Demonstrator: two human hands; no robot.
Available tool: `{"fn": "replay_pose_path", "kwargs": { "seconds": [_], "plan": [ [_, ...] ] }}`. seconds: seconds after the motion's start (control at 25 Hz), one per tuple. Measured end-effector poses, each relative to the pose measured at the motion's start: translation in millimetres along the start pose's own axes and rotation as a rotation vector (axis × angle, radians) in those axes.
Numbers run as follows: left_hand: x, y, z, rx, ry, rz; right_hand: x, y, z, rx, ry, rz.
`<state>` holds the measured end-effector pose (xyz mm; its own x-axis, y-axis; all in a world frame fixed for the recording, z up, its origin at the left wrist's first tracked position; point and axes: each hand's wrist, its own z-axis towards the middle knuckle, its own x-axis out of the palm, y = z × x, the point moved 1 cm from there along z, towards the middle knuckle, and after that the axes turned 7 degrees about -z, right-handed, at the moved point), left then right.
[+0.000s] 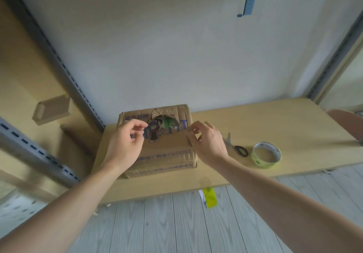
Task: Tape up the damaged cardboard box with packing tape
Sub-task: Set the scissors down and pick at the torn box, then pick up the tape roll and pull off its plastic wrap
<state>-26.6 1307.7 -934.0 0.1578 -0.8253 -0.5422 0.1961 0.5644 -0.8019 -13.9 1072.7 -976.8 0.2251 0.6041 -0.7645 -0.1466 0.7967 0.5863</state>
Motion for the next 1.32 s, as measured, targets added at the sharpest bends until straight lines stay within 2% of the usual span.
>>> {"fn": "replay_pose_path", "kwargs": {
  "seconds": [0.12,0.2,0.24,0.32,0.44,0.52,0.6,0.76,1.0,1.12,1.32],
  "plan": [
    [15.5,-2.7,-11.5,0.19,0.129,0.055,-2.3,-7.7,-10.5,0.091,-0.018,0.034],
    [45.3,-12.4,-29.5,0.312,0.283,0.051,-5.4,-20.4,-31.8,0.167,0.033,0.017],
    [63.1,-13.7,-43.1,0.313,0.356,0.03,-4.4,-29.0,-46.3,0.207,0.081,-0.002],
    [96.9,-7.4,-71.6,0.191,0.435,-0.028,0.2,-46.2,-80.1,0.346,0.184,-0.007],
    [133.2,14.6,-99.0,-0.182,0.436,-0.061,16.3,-76.1,-118.4,0.582,0.27,-0.004],
    [146.9,25.5,-103.5,-0.345,0.48,0.008,32.6,-88.5,-131.6,0.719,0.369,0.011],
    [158.1,30.6,-104.5,-0.383,0.544,0.122,50.0,-92.2,-136.1,0.832,0.443,0.158],
    [173.8,35.3,-100.9,-0.464,0.461,0.141,71.8,-86.8,-129.3,0.932,0.411,0.41],
    [175.7,34.8,-98.2,-0.498,0.521,0.127,71.2,-94.9,-127.3,1.005,0.422,0.491],
    [172.4,37.7,-98.7,-0.605,0.58,0.061,70.3,-87.9,-129.4,1.026,0.397,0.486],
    [172.3,37.3,-101.0,-0.646,0.687,0.029,73.0,-85.5,-129.2,1.07,0.417,0.652]
  ]
}}
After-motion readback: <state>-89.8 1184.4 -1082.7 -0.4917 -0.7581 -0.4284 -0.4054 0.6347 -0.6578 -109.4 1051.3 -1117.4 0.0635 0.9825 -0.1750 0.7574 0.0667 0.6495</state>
